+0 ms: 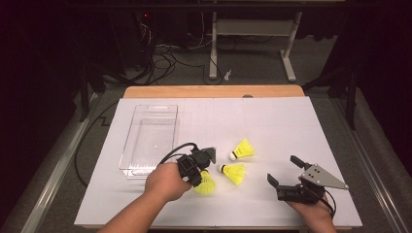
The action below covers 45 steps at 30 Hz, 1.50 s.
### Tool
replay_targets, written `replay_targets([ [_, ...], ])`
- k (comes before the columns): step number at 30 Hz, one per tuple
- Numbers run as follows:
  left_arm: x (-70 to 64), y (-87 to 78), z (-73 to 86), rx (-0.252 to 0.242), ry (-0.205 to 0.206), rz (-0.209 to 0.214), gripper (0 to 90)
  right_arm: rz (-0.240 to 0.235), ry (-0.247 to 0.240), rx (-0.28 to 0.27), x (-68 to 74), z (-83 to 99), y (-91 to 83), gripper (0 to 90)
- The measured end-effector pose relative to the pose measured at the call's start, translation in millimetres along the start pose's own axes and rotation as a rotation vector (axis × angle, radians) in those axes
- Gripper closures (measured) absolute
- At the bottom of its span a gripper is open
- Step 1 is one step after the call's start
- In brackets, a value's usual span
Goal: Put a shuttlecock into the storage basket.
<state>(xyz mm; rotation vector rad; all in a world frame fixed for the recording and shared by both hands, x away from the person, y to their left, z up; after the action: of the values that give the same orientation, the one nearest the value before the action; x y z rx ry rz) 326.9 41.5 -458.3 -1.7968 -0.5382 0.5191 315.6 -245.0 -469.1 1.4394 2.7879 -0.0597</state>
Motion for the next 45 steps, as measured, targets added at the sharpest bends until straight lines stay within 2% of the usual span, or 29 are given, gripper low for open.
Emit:
replay_targets([
  [6,4.1,-1.7,0.2,-0.022,-0.014,-0.03,87.1,0.0,0.0,0.001,0.0,0.0,0.0,0.3],
  [11,4.2,-3.6,1.2,-0.029,-0.004,-0.022,89.1,0.001,0.0,0.001,-0.1,0.1,0.0,0.3],
  [17,3.6,-7.3,2.8,-0.036,-0.005,-0.002,89.2,0.0,0.002,0.004,0.3,0.4,0.3,0.3],
  [24,5.3,-14.3,6.4,-0.049,-0.035,0.033,89.2,0.0,0.0,0.004,0.4,0.6,0.5,0.3],
  [25,6.6,-15.5,7.3,-0.046,-0.029,0.031,89.1,0.0,-0.001,0.005,0.4,0.8,0.4,0.3],
  [38,11.7,-24.8,17.1,-0.064,-0.079,0.076,89.0,-0.003,-0.003,0.008,1.7,1.2,0.8,0.3],
  [45,18.4,-34.0,24.8,-0.095,-0.111,0.086,89.0,-0.003,-0.003,0.008,1.8,1.4,0.8,0.3],
])
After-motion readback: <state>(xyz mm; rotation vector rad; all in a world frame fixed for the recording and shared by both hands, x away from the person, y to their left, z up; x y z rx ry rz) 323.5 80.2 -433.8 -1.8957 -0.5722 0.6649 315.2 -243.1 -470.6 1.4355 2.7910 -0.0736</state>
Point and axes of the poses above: each handheld gripper's, and its own axes: y roughly forward along the jaws, z roughly out of its underside, x roughly to its left, the point moved 6 cm from there along y, roughly forward along the jaws, and after that the axes turned 15 degrees about -x, right-handed, at the moved point
